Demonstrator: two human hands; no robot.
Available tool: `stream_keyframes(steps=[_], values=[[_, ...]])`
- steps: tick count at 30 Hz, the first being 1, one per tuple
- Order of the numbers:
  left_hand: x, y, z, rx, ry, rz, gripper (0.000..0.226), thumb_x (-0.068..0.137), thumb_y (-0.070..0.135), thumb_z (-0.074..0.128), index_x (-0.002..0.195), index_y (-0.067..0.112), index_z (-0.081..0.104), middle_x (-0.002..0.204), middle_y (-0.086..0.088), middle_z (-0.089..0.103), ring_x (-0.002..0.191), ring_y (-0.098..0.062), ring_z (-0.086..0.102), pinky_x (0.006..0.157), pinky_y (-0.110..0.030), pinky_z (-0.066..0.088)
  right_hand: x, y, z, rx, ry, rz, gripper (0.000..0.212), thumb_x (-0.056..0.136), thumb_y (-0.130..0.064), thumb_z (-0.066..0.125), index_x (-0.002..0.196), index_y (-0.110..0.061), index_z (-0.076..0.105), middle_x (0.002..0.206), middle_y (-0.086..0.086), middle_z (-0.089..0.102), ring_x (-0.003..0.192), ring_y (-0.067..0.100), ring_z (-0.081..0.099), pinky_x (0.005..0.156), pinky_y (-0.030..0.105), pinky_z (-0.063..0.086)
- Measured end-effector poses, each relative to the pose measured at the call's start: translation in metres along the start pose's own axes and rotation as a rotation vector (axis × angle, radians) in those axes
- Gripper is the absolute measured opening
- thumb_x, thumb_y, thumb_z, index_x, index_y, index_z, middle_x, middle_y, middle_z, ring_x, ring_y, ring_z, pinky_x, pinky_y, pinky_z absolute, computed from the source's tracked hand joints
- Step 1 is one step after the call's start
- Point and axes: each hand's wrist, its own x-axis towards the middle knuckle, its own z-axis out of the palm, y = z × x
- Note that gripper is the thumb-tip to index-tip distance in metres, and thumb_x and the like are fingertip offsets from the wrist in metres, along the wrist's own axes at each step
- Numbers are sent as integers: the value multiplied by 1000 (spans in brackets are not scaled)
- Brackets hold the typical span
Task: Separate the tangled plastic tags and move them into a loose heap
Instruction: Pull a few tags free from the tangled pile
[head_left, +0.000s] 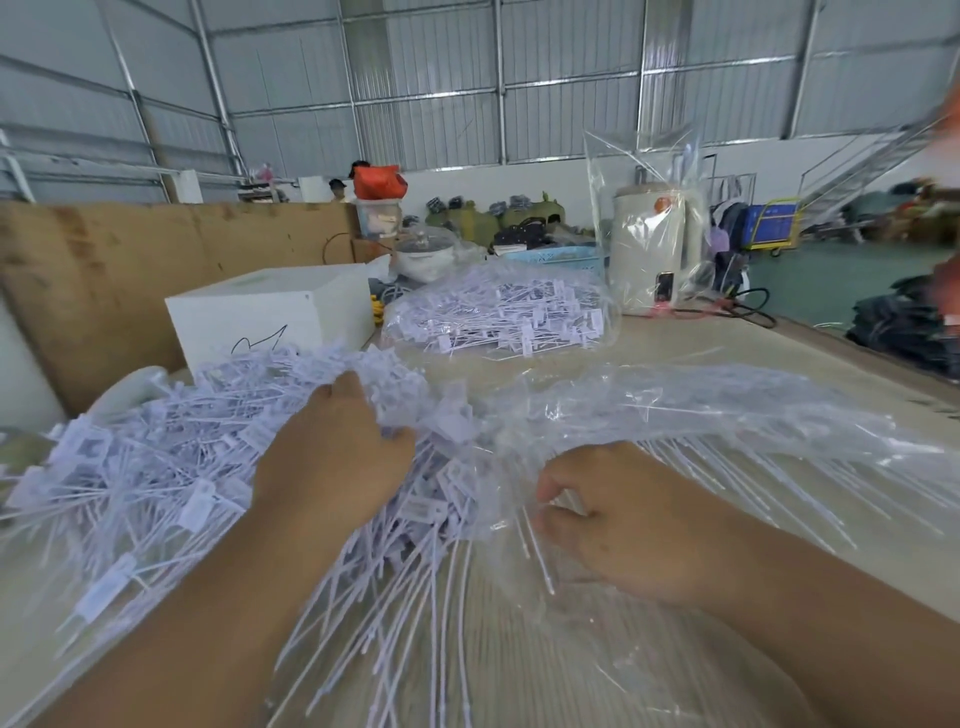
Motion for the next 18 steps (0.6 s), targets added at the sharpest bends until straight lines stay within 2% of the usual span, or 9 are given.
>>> stream_keyframes(steps=[3,6,9,11,14,16,18], values=[[-1,1,4,66,86,108,68,90,48,55,146,17,32,141,-8,37,126,-33,39,98,-44,40,2,6,5,-42,-42,-56,23,96,-29,50,106,-11,61,102,-1,60,91,19,61,81,37,52],[-3,3,10,155,73,225,56,93,53,47,144,30,39,151,-1,25,134,-29,28,107,-45,30,3,10,11,-78,-110,-122,13,95,-27,50,99,-16,55,99,-4,54,86,12,55,74,31,49],[-8,9,18,178,71,290,53,95,57,38,143,34,41,158,1,13,142,-24,12,114,-45,17,2,11,12,-93,-170,-140,13,94,-29,49,94,-19,58,98,-7,53,88,11,55,81,34,50],[-15,15,20,85,105,398,52,96,58,37,142,34,45,159,2,15,142,-17,7,115,-41,12,2,12,9,-87,-137,-108,13,90,-28,52,87,-19,60,90,-7,57,81,11,59,76,35,53],[-29,28,18,-148,49,657,54,90,61,35,129,33,59,150,6,35,137,-10,20,113,-34,17,5,14,5,-82,-82,-82,18,88,-31,53,77,-18,58,71,-5,58,63,9,56,67,35,51],[-36,34,21,-140,-59,811,51,90,60,33,123,34,63,147,8,39,134,-5,20,112,-30,17,8,18,3,-41,-44,-81,21,89,-32,52,71,-22,55,59,-6,53,53,7,49,60,33,46],[-38,34,28,-52,-104,840,45,92,57,38,126,37,60,151,11,33,136,-1,11,111,-28,10,12,22,2,14,5,-53,23,90,-30,53,68,-27,58,58,-7,56,52,7,53,59,33,48]])
